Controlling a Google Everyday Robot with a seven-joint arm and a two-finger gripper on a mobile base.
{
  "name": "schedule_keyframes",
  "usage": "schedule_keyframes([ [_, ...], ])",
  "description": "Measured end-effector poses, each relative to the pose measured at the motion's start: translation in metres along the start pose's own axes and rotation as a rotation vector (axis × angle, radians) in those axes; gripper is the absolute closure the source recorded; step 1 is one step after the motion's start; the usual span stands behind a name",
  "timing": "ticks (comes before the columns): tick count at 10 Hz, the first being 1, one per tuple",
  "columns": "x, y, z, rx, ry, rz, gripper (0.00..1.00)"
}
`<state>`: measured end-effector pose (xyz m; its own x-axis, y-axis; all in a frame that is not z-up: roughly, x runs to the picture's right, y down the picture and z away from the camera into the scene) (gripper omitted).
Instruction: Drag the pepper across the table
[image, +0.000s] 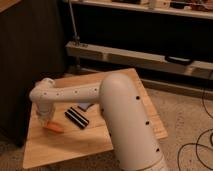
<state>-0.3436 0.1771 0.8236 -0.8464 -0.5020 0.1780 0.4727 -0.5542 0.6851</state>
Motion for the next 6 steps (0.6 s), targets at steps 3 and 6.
schedule_keyframes([
  [3,-0.0009,-0.0006,-0.0001,-0.007,-0.009,-0.003,0.76],
  [6,-0.0013,-0.0029,-0.0003,-0.008,-0.014,-0.006,0.76],
])
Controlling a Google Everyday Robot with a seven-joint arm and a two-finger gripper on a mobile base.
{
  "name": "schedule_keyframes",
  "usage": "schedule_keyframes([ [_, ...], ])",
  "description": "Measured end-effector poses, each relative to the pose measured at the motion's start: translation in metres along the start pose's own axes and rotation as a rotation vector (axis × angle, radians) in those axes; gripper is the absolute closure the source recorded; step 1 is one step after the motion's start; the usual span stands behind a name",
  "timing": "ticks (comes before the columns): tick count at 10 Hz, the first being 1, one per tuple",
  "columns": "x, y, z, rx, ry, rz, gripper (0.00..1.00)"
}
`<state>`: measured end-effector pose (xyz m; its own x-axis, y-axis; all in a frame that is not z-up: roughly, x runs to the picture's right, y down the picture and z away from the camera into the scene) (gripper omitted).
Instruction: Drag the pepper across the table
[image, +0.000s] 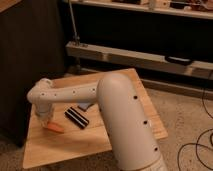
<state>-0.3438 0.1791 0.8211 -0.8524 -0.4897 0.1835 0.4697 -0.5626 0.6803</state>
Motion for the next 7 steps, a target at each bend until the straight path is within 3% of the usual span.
schedule_keyframes([
  [7,-0.0012,0.0017,0.0003,-0.001,-0.001,0.003,0.76],
])
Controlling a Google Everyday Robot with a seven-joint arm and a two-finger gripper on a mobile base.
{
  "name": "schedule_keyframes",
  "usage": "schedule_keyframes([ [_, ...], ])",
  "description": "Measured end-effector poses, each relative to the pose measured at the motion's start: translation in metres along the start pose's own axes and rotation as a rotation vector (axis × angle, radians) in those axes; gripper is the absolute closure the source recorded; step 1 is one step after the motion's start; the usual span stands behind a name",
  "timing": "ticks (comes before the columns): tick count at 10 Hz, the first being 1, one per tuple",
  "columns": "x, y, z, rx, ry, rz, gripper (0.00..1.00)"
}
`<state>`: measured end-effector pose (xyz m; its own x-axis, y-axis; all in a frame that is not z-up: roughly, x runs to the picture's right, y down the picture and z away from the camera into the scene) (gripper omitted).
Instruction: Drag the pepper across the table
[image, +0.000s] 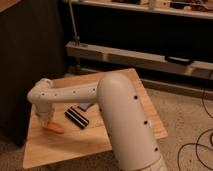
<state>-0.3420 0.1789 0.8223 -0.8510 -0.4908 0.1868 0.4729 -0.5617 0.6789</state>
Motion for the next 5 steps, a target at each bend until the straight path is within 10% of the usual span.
schedule_keyframes([
  [5,-0.0003,-0.0005,-0.0002,0.0,-0.001,0.0,0.75],
])
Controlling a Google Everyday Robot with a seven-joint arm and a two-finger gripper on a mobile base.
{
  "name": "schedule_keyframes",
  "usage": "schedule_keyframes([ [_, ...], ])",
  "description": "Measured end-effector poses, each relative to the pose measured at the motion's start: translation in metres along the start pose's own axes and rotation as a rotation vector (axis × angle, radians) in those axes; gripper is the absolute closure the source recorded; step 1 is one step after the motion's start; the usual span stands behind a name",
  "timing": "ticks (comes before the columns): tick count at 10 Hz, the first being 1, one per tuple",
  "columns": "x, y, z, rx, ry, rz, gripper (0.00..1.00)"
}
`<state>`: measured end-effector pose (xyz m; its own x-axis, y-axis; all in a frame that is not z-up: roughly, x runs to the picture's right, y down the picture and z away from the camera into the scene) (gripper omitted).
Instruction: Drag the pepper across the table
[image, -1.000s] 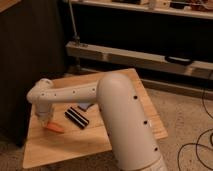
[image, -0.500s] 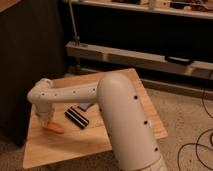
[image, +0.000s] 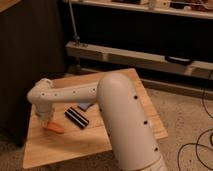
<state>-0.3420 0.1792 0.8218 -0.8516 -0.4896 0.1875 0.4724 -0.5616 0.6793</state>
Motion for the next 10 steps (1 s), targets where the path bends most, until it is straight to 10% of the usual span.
schedule_keyframes([
  [4,0.0,0.0,0.0,0.0,0.0,0.0,0.38],
  [10,-0.009,0.002,-0.019,0.003,0.027,0.022,0.34],
])
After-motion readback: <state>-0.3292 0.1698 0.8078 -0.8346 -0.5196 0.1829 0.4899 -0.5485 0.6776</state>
